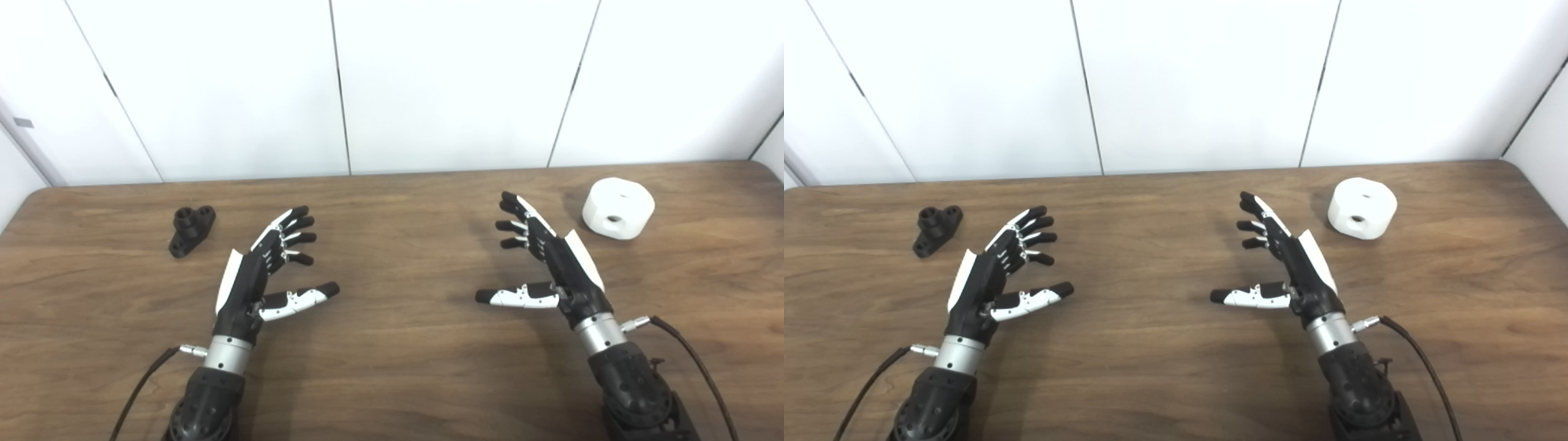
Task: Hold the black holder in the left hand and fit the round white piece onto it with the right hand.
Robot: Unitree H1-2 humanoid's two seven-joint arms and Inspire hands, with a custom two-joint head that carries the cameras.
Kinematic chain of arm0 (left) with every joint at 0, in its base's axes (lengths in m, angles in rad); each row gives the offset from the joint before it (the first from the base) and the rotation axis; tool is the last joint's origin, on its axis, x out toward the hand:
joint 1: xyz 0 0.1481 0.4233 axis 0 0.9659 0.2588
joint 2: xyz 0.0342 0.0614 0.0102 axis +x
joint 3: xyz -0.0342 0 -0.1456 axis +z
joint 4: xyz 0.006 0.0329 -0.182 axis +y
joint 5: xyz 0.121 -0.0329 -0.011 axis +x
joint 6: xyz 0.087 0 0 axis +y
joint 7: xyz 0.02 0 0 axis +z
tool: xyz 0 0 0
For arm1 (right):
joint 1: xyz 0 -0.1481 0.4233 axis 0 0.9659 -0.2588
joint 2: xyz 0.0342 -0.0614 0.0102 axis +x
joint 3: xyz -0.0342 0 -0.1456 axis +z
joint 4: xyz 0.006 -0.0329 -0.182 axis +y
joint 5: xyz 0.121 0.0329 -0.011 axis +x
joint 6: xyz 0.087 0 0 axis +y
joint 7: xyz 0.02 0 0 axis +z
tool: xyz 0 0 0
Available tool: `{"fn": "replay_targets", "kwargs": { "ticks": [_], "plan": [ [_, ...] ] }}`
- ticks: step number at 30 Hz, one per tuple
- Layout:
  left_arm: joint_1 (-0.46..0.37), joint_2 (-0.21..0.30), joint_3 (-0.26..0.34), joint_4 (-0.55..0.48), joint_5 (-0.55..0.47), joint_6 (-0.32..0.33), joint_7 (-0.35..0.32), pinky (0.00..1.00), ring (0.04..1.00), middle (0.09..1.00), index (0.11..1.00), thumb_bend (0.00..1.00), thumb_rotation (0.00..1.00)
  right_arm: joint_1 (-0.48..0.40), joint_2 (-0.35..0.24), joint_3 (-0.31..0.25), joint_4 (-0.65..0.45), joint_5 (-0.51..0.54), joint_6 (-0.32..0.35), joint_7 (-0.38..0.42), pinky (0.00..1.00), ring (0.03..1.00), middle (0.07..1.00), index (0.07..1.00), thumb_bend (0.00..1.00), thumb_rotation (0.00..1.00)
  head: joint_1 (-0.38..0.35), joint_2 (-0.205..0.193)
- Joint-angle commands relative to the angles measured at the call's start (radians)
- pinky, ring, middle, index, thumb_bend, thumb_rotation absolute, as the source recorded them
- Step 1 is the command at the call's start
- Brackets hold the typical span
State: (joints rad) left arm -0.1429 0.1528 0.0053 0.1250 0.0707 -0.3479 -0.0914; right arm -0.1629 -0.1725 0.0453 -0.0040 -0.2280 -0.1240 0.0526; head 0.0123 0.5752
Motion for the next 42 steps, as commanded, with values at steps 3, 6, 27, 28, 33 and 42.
{"fn": "replay_targets", "kwargs": {
  "ticks": [3,6,27,28,33,42],
  "plan": [
    [-0.003,0.002,-0.001,0.009,0.011,-0.030,0.015,0.58,0.756,0.831,0.869,0.82,0.09,-0.035,0.006,-0.005,-0.034,-0.001,-0.032,-0.023,0.72,0.823,0.910,0.909,0.80,0.13,0.000,0.001],
    [-0.004,0.002,-0.002,0.013,0.001,-0.037,0.009,0.58,0.756,0.831,0.868,0.81,0.08,-0.039,0.006,-0.004,-0.023,0.002,-0.048,-0.027,0.71,0.812,0.906,0.905,0.80,0.13,0.000,0.001],
    [0.012,-0.072,-0.043,0.016,0.131,0.022,0.088,0.55,0.760,0.827,0.842,0.83,0.17,-0.013,-0.017,-0.034,-0.095,0.096,0.043,0.016,0.79,0.870,0.949,0.947,0.71,0.00,0.360,-0.105],
    [0.014,-0.073,-0.046,0.013,0.130,0.023,0.087,0.54,0.754,0.827,0.843,0.82,0.16,-0.014,-0.016,-0.034,-0.101,0.098,0.053,0.018,0.80,0.871,0.954,0.950,0.71,0.00,0.365,-0.107],
    [0.017,-0.078,-0.046,0.007,0.127,0.020,0.099,0.52,0.732,0.811,0.831,0.79,0.15,-0.014,-0.019,-0.030,-0.112,0.107,0.057,0.031,0.79,0.876,0.960,0.956,0.69,0.00,0.374,-0.114],
    [0.015,-0.077,-0.028,-0.023,0.129,0.033,0.128,0.51,0.673,0.736,0.778,0.77,0.10,-0.003,-0.026,-0.033,-0.137,0.099,0.079,0.034,0.77,0.872,0.957,0.948,0.68,0.00,0.378,-0.111]
  ]
}}
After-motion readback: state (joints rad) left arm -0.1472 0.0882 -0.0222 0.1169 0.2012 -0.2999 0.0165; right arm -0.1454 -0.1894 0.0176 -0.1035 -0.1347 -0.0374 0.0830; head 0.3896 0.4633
